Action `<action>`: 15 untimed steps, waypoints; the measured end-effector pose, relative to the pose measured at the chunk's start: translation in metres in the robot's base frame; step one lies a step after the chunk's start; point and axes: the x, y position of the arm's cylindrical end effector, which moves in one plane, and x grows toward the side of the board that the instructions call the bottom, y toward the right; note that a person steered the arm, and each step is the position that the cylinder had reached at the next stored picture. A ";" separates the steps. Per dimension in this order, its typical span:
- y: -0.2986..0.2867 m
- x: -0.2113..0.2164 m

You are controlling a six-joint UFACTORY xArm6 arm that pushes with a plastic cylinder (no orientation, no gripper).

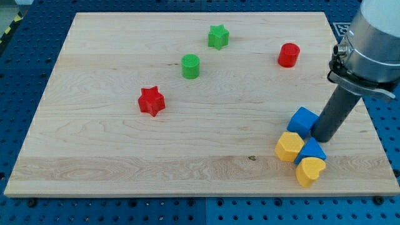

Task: Slide the blue cube towards center

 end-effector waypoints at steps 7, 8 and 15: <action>-0.065 -0.031; -0.065 -0.048; -0.050 -0.068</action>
